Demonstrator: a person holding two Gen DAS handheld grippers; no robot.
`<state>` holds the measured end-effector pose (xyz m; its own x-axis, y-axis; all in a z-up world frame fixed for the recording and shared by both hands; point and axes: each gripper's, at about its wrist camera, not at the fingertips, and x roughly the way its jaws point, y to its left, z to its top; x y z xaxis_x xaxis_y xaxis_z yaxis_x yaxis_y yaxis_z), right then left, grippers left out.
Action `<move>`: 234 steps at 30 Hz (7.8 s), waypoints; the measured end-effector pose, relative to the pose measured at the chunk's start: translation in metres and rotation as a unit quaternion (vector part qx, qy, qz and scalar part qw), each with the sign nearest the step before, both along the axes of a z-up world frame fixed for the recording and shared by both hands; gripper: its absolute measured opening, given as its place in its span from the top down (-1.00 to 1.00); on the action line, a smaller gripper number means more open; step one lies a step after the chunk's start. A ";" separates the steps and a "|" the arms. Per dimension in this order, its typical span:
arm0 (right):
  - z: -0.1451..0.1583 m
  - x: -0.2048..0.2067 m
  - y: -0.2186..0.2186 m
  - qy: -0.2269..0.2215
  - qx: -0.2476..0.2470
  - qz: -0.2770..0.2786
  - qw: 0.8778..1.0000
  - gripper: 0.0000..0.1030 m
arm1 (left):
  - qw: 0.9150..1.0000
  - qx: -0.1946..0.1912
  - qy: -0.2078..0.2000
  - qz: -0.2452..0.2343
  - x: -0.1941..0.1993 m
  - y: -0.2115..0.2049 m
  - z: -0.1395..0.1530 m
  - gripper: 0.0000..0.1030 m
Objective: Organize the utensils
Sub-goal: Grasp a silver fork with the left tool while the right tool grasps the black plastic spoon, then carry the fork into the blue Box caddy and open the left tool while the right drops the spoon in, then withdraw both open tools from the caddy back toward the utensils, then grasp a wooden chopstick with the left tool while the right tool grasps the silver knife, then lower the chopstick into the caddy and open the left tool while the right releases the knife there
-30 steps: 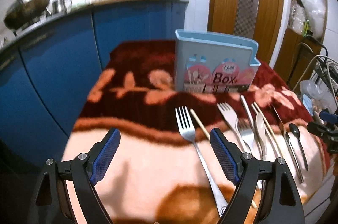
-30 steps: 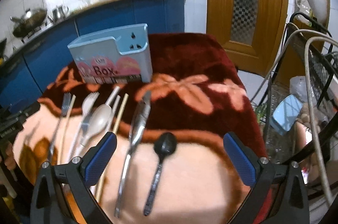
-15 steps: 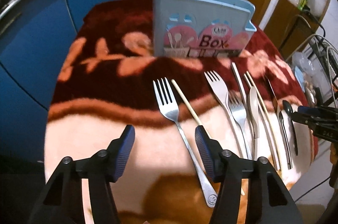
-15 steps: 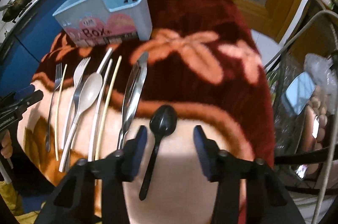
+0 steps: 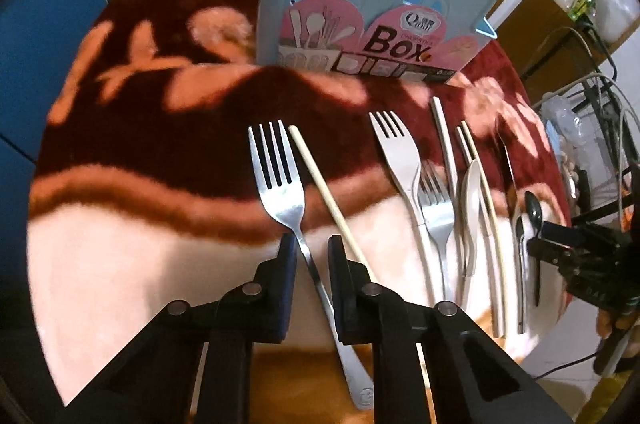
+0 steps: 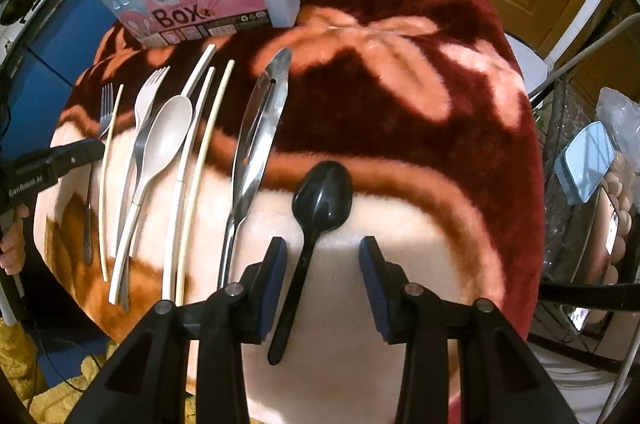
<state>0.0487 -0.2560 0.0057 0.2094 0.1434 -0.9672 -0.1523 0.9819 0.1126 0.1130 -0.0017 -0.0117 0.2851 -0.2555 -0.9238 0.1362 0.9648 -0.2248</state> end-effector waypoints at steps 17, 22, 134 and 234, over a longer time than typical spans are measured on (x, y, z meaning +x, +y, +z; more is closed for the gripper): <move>-0.003 0.013 -0.006 -0.013 0.014 -0.025 1.000 0.84 | 0.999 -0.028 -0.038 0.005 -0.009 0.012 -0.001 0.85; 0.003 0.007 -0.010 -0.041 0.035 -0.034 0.998 0.85 | 0.997 -0.043 -0.067 0.003 -0.021 0.015 0.006 0.92; 0.111 0.036 0.058 -0.381 0.142 -0.003 0.913 0.45 | 0.931 -0.029 -0.363 0.034 -0.015 0.007 0.100 0.63; 0.031 0.034 0.018 -0.163 0.162 -0.087 0.969 0.87 | 0.943 -0.082 -0.319 0.043 -0.023 0.016 0.089 0.92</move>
